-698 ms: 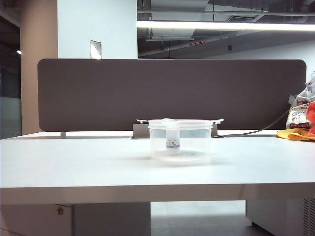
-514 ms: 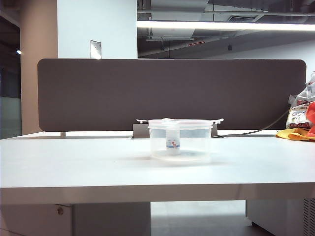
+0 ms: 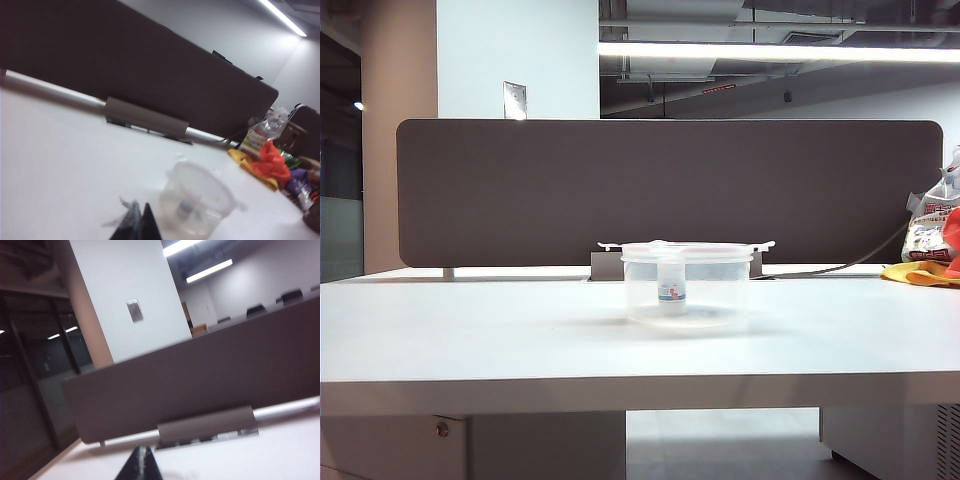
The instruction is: Remove the lid of the round box, pick up the small white medicine bottle inside, and place it on the table.
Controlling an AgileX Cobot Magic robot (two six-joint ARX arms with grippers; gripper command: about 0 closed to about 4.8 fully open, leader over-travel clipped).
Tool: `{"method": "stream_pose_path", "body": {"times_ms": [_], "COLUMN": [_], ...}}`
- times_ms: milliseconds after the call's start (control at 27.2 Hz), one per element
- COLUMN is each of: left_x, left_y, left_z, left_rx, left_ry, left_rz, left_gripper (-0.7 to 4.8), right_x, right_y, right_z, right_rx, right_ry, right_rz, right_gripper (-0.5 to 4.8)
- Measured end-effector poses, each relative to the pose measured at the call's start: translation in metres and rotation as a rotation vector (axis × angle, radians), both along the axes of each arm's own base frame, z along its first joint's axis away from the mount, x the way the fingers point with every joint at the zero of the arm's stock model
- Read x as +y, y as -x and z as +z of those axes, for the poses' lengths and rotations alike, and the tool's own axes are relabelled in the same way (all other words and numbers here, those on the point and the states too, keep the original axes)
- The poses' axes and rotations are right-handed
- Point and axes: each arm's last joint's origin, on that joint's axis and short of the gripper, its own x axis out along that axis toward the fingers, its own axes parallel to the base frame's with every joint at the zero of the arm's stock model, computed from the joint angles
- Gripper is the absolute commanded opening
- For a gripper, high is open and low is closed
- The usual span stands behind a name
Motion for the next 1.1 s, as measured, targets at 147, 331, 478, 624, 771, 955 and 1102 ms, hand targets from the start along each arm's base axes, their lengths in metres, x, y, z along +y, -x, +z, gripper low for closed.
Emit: {"method": "stream_pose_path", "body": {"times_ms": [147,331,478,624,771,955,1102], "left_x": [0.0,0.0,0.0,-0.01,-0.027,-0.057,-0.076], "left_y": [-0.013,-0.041,-0.069,-0.087,-0.108,-0.129,-0.149], "left_z": [0.038,0.089,0.133,0.161,0.171,0.161,0.153], "left_rx": [0.037,0.05,0.044,0.053,0.107,0.197,0.243], "left_ry": [-0.007,-0.05,-0.101,-0.209,-0.322,-0.449,-0.496], "left_rz": [-0.054,-0.137,-0.212,-0.264,-0.269,-0.291,-0.281], "left_gripper": [-0.05,-0.06,-0.05,-0.06,-0.06,-0.06,-0.05], "right_x": [0.001,0.005,0.008,0.01,0.011,0.012,0.017], "right_y": [-0.003,-0.027,-0.057,-0.091,-0.12,-0.149,-0.164], "right_z": [0.041,0.095,0.128,0.143,0.138,0.122,0.107], "right_rx": [-0.014,0.003,0.114,0.298,0.463,0.586,0.661], "right_ry": [0.015,0.079,0.146,0.225,0.277,0.306,0.351], "right_rz": [0.02,0.109,0.163,0.189,0.201,0.218,0.247], "right_gripper": [0.72,0.77,0.77,0.77,0.77,0.77,1.0]}}
